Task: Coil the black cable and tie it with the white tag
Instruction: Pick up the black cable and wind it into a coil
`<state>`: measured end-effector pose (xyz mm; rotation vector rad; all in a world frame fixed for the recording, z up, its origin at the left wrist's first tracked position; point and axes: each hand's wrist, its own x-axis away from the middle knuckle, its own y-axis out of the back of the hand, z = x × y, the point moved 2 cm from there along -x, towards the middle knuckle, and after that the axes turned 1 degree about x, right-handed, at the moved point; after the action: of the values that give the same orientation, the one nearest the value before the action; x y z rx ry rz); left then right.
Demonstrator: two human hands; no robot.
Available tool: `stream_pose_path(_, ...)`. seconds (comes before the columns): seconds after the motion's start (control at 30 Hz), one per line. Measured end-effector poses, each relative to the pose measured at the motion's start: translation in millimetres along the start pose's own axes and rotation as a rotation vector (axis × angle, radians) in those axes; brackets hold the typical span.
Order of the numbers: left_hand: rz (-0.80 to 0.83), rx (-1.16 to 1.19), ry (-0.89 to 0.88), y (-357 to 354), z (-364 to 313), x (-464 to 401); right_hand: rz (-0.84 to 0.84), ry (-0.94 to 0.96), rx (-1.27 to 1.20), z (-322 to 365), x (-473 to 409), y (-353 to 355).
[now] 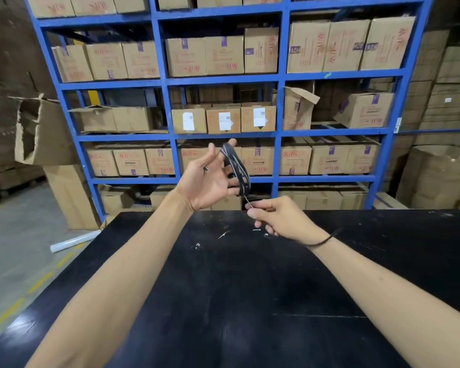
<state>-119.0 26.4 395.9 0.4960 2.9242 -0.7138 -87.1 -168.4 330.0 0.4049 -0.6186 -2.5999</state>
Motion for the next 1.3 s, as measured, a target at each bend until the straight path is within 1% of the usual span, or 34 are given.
stream_pose_path(0.1,-0.170,-0.017,-0.025,21.4,0.9,-4.9,0.083,-0.024,0.052,9.0,13.6,-1.3)
stream_pose_path(0.17,-0.235,-0.084,0.037,37.7,8.0,-5.2,0.111,-0.050,0.122,19.1,17.5,7.1)
stream_pose_path(0.23,-0.228,-0.158,0.137,51.2,20.3,-4.6,0.113,-0.049,0.171,31.0,17.7,20.0)
stream_pose_path(0.33,-0.178,-0.316,0.308,53.9,40.2,-0.4,0.128,0.011,0.271,51.2,12.1,38.5)
stream_pose_path(0.37,-0.141,-0.370,0.354,51.1,46.9,1.1,0.136,0.033,0.303,57.0,9.0,42.7)
stream_pose_path(0.43,-0.033,-0.405,0.426,39.5,58.4,4.4,0.120,0.104,0.414,67.0,0.7,49.8)
stream_pose_path(0.5,0.065,-0.367,0.480,29.2,66.1,6.6,0.065,0.209,0.576,74.8,-7.2,56.0)
stream_pose_path(0.57,0.178,-0.322,0.525,20.2,68.3,10.3,0.028,0.324,0.648,79.3,-12.6,60.9)
stream_pose_path(0.63,0.295,-0.262,0.560,10.0,64.6,15.7,-0.021,0.410,0.614,78.1,-15.4,64.7)
stream_pose_path(0.7,0.413,-0.173,0.563,1.1,58.4,20.2,-0.074,0.446,0.553,73.0,-14.2,65.3)
stream_pose_path(0.77,0.501,-0.072,0.493,-4.8,50.0,21.3,-0.080,0.407,0.456,63.6,-8.8,59.7)
stream_pose_path(0.83,0.540,-0.002,0.383,-7.2,40.8,18.7,-0.067,0.341,0.357,52.4,-1.3,49.0)
stream_pose_path(0.93,0.495,0.089,0.261,-5.1,31.5,12.4,-0.074,0.286,0.238,38.0,5.7,30.8)
stream_pose_path(1.03,0.406,0.148,0.191,-1.2,28.7,7.4,-0.110,0.214,0.151,29.8,7.7,17.2)
stream_pose_path(1.1,0.268,0.100,0.150,-0.2,29.9,4.2,-0.109,0.168,0.112,26.3,7.3,11.8)
stream_pose_path(1.2,0.018,0.097,0.111,3.2,33.4,0.9,-0.059,0.139,-0.098,28.9,9.1,7.7)
stream_pose_path(1.27,-0.071,0.125,0.094,7.4,35.9,-0.7,-0.044,0.141,-0.169,33.2,9.8,6.0)
stream_pose_path(1.3,-0.084,0.135,0.091,8.1,36.8,-1.3,-0.064,0.144,-0.165,34.4,10.0,5.2)
